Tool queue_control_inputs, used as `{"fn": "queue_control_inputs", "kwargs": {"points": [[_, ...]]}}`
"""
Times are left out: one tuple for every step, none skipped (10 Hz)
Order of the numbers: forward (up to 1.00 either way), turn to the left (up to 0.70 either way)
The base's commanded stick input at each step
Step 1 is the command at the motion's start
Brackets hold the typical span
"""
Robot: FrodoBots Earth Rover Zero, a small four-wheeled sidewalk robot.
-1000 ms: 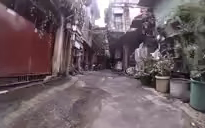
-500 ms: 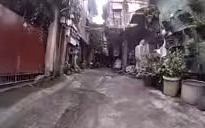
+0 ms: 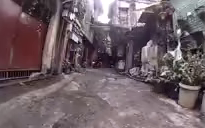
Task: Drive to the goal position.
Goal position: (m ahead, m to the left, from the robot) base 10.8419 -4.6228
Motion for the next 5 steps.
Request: {"fn": "queue_control_inputs", "kwargs": {"points": [[0.7, 0.0], [0.7, 0.0], [0.7, 0.0], [0.7, 0.0], [0.7, 0.0]]}}
